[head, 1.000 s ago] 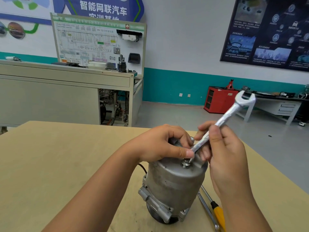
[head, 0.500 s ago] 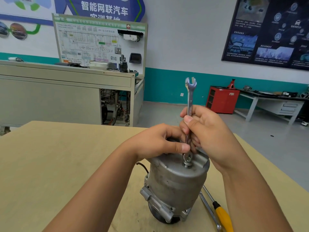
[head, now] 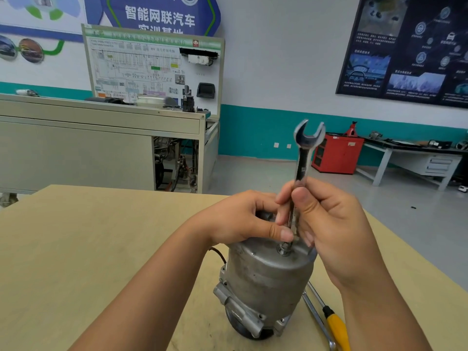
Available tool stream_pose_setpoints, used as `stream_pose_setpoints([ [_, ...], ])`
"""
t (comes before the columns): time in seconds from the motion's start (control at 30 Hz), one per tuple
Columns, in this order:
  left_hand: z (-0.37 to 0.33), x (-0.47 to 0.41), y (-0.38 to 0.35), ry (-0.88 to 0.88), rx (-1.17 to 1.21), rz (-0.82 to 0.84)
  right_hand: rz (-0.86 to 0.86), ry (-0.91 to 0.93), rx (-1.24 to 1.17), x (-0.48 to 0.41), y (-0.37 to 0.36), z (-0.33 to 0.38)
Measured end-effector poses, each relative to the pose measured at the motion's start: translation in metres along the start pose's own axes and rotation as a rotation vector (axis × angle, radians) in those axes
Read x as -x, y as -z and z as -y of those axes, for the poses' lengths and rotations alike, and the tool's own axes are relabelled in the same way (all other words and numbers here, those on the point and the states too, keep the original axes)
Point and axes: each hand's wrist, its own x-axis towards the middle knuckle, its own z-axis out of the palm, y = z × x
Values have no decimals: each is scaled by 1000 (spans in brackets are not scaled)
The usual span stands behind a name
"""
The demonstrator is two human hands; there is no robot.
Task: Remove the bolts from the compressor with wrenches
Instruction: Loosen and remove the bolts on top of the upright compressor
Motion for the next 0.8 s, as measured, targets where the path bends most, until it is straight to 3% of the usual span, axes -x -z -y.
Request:
stream_pose_setpoints([
  [0.23,0,-3,0,-51,-112,6,71,-27,-277,6,8,-6],
  [0.37,0,-4,-4,-73,-149,-49,-27,-29,-401,12,6,-15],
  [0.57,0,-2,-5,-43,-99,-90,-337,-85,-37,1,-2,-16],
  [0.67,1,-3,-3,-20,-112,-54,-304,-121,22,-7,-3,-16],
  [0.8,1,-3,-1,6,-92,31,-106,-228,-45,-17,3,-11],
])
